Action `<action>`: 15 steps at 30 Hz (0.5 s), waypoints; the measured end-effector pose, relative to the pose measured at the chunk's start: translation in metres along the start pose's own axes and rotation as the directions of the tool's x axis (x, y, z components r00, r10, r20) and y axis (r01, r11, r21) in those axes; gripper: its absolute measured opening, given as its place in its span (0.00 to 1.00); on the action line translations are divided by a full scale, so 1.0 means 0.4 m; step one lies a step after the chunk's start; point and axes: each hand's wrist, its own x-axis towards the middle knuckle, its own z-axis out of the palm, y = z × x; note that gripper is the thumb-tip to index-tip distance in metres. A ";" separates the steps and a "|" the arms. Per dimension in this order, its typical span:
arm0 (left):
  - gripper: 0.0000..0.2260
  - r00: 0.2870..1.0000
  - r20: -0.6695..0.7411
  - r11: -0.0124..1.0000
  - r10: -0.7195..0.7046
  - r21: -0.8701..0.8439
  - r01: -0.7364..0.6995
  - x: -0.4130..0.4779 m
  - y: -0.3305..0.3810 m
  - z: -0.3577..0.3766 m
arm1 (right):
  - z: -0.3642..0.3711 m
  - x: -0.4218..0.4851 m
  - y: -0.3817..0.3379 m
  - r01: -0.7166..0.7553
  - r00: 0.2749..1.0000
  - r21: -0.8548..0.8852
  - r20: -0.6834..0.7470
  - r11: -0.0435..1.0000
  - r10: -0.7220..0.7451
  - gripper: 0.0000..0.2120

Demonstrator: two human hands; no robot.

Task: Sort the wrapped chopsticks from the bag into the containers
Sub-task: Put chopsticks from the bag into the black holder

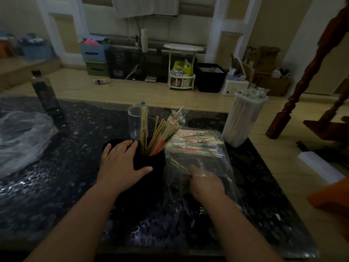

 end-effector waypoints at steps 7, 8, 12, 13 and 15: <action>0.43 1.000 0.019 1.000 -0.007 -0.019 0.008 -0.002 -0.002 -0.001 | -0.092 -0.024 0.004 -0.013 0.993 0.075 0.118 0.997 0.004 0.23; 0.43 1.000 0.013 1.000 -0.008 -0.026 0.008 -0.003 -0.003 0.000 | -0.105 -0.025 0.003 0.004 0.994 0.091 0.111 0.996 -0.014 0.21; 0.42 1.000 0.012 0.999 -0.023 -0.045 0.024 -0.004 0.002 -0.002 | -0.144 -0.034 -0.006 0.063 0.995 0.037 0.079 0.997 -0.065 0.18; 0.42 1.000 0.010 0.999 -0.024 -0.044 0.025 -0.003 0.003 -0.003 | -0.151 -0.035 -0.007 0.066 0.995 0.030 0.072 0.997 -0.068 0.17; 0.42 1.000 0.008 0.999 -0.024 -0.044 0.024 -0.002 0.003 -0.003 | -0.166 -0.040 -0.006 0.067 0.994 0.009 0.082 0.998 -0.067 0.17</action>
